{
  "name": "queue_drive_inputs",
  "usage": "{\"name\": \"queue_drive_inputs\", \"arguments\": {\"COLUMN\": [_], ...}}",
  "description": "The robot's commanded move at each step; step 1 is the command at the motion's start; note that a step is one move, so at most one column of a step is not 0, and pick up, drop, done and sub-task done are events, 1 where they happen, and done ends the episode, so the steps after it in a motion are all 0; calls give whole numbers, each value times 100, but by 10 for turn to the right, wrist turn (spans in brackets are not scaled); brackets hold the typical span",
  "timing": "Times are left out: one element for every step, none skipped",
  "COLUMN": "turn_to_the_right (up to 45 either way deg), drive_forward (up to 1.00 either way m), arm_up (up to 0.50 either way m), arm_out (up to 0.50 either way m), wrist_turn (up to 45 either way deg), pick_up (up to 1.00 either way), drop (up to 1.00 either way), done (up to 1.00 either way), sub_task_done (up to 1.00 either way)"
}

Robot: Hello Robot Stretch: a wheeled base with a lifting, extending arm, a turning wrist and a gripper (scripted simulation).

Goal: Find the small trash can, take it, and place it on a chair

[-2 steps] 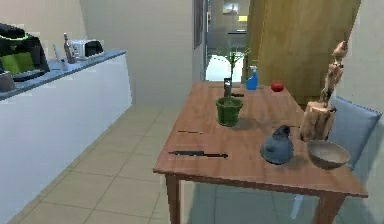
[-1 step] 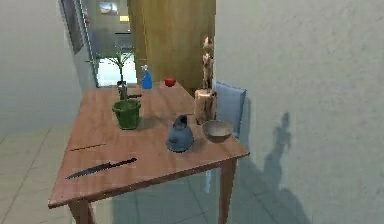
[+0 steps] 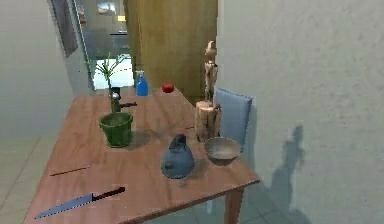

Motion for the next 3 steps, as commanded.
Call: {"name": "queue_drive_inputs", "arguments": {"turn_to_the_right": [330, 30, 0], "drive_forward": [0, 0, 95], "arm_up": [0, 0, 0], "arm_out": [0, 0, 0], "wrist_turn": [0, 0, 0], "pick_up": [0, 0, 0], "drop": [0, 0, 0], "done": [0, 0, 0], "sub_task_done": [0, 0, 0]}}
